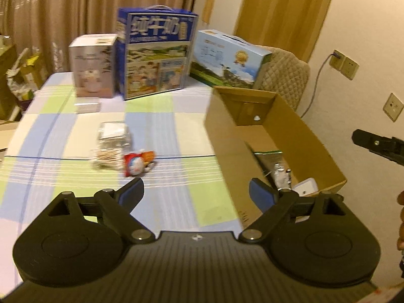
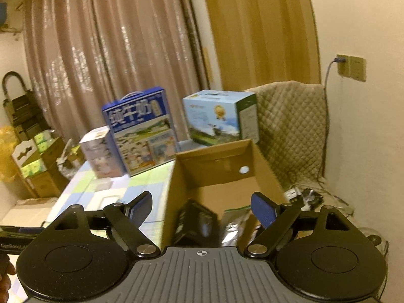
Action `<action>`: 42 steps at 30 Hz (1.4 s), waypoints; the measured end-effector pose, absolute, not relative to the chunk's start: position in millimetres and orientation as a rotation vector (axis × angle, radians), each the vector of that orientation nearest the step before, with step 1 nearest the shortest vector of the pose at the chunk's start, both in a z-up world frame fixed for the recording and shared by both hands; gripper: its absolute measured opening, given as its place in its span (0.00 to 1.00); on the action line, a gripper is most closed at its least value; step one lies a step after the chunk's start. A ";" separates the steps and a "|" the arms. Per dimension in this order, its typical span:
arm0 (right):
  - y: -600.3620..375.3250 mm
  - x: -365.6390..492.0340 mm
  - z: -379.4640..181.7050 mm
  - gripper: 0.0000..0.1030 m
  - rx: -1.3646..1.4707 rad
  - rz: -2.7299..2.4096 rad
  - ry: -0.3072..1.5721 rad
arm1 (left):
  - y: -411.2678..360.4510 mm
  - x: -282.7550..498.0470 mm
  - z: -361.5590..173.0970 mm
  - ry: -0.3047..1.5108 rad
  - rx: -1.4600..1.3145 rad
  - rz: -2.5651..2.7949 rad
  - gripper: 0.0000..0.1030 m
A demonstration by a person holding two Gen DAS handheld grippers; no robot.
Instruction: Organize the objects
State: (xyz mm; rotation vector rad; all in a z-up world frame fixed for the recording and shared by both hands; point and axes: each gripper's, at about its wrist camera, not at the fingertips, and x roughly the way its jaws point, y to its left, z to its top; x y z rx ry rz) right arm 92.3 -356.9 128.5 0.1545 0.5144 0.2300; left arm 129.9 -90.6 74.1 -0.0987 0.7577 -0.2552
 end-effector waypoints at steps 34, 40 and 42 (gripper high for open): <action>-229.8 73.0 97.2 0.80 0.045 0.430 0.596 | 38.7 80.5 72.8 0.729 -0.103 -0.055 0.94; -218.0 78.7 89.5 0.80 0.038 0.445 0.610 | 45.0 84.1 66.5 0.737 -0.109 -0.046 0.95; -214.2 81.7 86.7 0.80 0.034 0.450 0.615 | 46.8 86.4 64.5 0.742 -0.110 -0.043 0.95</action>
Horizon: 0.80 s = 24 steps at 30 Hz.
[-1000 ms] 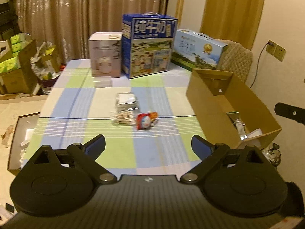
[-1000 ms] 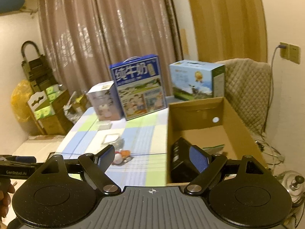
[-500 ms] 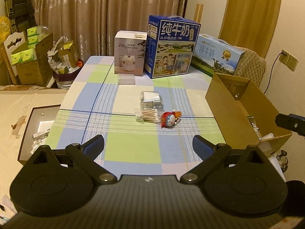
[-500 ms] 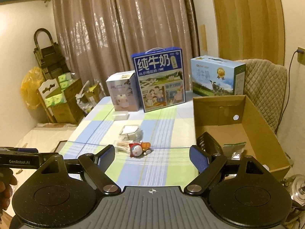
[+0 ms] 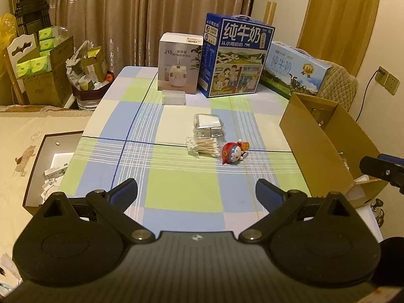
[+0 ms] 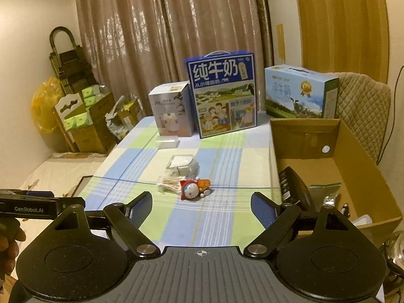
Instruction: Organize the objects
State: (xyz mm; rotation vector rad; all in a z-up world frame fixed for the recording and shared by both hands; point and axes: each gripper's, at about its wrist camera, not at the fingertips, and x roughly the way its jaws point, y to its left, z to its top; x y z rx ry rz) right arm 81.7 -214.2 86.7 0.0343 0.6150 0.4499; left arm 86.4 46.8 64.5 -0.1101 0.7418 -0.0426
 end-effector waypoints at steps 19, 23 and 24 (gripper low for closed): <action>-176.9 136.3 32.9 0.80 0.006 0.486 0.690 | 65.9 136.6 27.6 0.793 -0.111 -0.025 0.99; -167.2 153.4 17.3 0.80 -0.018 0.495 0.699 | 70.3 154.0 12.6 0.818 -0.117 -0.020 0.99; -165.4 157.4 13.9 0.80 -0.024 0.497 0.699 | 70.6 157.9 8.8 0.821 -0.115 -0.019 0.99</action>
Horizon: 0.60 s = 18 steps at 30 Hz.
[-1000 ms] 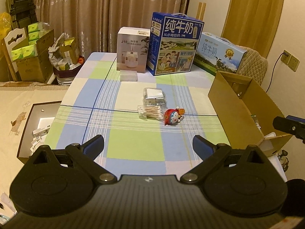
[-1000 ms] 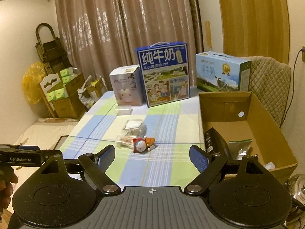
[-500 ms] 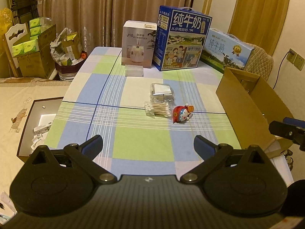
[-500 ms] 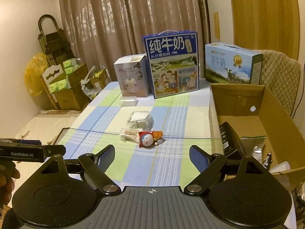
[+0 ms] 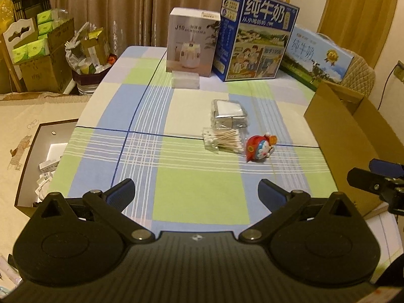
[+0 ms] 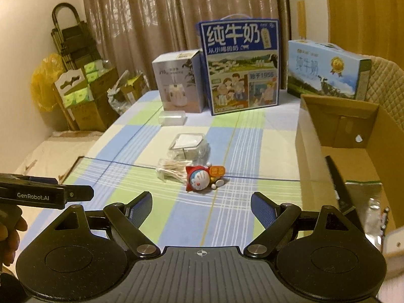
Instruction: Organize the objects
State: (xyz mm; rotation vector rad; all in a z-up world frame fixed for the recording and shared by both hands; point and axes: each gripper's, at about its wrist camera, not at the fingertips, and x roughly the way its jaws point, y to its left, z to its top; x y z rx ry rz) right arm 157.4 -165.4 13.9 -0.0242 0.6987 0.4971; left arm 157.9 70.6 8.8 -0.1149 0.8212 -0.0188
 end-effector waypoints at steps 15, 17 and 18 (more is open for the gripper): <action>-136.0 218.7 -44.7 0.80 -0.089 0.520 0.730 | 70.8 226.8 -42.1 0.799 -0.018 0.001 0.99; -130.9 225.1 -51.5 0.80 -0.096 0.526 0.734 | 73.1 236.5 -46.5 0.792 -0.014 0.002 0.99; -129.0 227.6 -55.0 0.80 -0.100 0.529 0.736 | 74.1 241.1 -49.2 0.790 -0.014 0.006 0.99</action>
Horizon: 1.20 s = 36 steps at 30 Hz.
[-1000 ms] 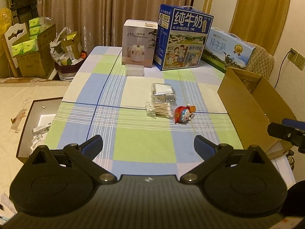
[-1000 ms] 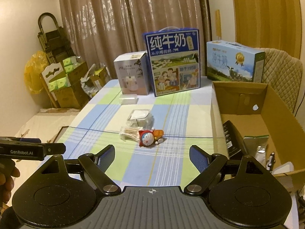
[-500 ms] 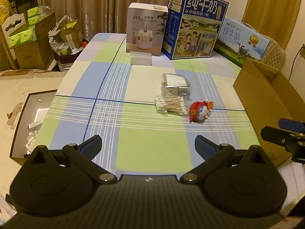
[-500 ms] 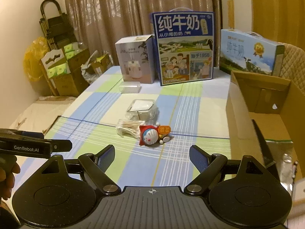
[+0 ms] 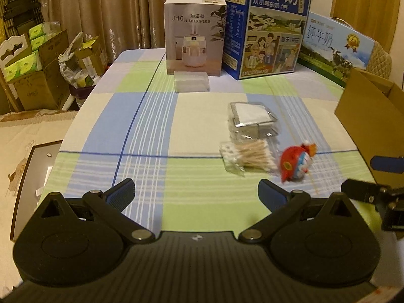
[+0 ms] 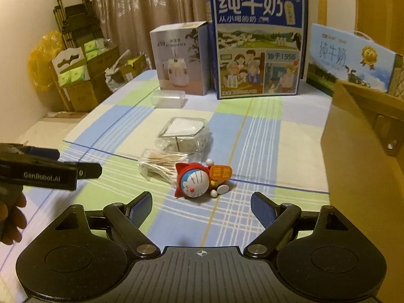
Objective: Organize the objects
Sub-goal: 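Lower the right tool onto the red Doraemon figure and close on it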
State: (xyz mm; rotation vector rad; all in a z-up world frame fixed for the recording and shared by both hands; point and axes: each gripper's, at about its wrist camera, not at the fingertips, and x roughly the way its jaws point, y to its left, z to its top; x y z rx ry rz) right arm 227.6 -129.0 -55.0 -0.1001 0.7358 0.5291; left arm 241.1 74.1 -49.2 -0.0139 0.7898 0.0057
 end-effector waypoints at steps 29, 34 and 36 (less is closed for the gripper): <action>-106.4 298.8 -110.2 0.80 -0.135 0.617 0.757 | 76.0 293.9 -83.5 0.797 -0.002 -0.075 0.99; -106.9 298.9 -109.3 0.65 -0.121 0.633 0.782 | 73.2 294.8 -84.3 0.807 0.030 -0.070 0.99; -107.6 298.2 -106.6 0.65 -0.121 0.611 0.791 | 72.5 294.6 -83.8 0.805 0.028 -0.077 0.99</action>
